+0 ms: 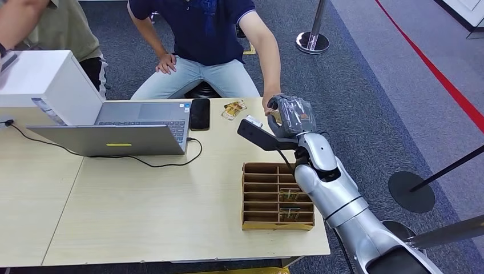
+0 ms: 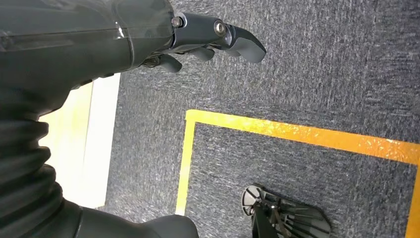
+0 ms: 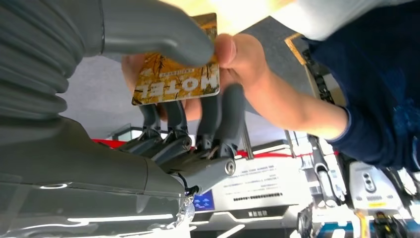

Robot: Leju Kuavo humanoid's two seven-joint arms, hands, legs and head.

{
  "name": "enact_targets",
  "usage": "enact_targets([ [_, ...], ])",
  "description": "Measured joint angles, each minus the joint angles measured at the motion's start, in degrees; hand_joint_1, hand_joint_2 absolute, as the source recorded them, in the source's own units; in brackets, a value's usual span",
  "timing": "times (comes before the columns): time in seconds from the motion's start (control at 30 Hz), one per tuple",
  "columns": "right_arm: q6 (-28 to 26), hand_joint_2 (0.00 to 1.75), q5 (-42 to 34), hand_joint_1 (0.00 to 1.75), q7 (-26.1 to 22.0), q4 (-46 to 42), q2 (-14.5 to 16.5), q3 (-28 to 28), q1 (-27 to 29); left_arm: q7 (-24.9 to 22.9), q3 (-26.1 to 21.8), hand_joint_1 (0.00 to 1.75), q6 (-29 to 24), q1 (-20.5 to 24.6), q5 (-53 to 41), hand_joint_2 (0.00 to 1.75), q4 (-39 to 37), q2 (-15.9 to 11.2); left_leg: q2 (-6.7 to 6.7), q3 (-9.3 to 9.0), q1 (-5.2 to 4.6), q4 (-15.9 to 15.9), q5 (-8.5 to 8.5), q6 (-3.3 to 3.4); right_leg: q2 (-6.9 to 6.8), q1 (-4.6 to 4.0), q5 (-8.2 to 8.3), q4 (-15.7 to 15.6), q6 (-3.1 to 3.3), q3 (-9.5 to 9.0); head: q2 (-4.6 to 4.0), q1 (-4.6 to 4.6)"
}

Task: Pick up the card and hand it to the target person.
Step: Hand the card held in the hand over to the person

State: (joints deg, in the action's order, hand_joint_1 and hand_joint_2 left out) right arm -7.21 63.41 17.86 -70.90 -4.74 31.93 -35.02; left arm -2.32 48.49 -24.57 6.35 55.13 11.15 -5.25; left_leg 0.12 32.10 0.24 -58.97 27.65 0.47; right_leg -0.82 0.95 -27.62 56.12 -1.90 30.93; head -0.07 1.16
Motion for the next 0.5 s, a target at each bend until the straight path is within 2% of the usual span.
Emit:
enact_targets([
  [0.13, -0.19, 1.75, 0.21, 0.00, 0.31, 1.78, 0.41, 0.03, -0.38, 0.04, 0.01, 0.00, -0.04, -0.01, -0.10, 0.00, 0.00, -0.01, 0.00, 0.00, 0.00, 0.00, 0.00, 0.00, 0.00, 0.00, 0.00, 0.00, 0.00, 0.00, 0.00, 0.00],
  [0.5, -1.77, 1.75, 0.60, 0.00, 2.47, 3.42, 0.03, -0.85, 0.29, 0.19, 0.01, 0.00, -0.63, -0.29, 0.54, 0.00, 0.00, 0.00, 0.02, -0.02, 0.00, -0.01, 0.00, 0.00, 0.03, 0.00, 0.00, -0.01, 0.00, 0.06, 0.00, 0.00],
])
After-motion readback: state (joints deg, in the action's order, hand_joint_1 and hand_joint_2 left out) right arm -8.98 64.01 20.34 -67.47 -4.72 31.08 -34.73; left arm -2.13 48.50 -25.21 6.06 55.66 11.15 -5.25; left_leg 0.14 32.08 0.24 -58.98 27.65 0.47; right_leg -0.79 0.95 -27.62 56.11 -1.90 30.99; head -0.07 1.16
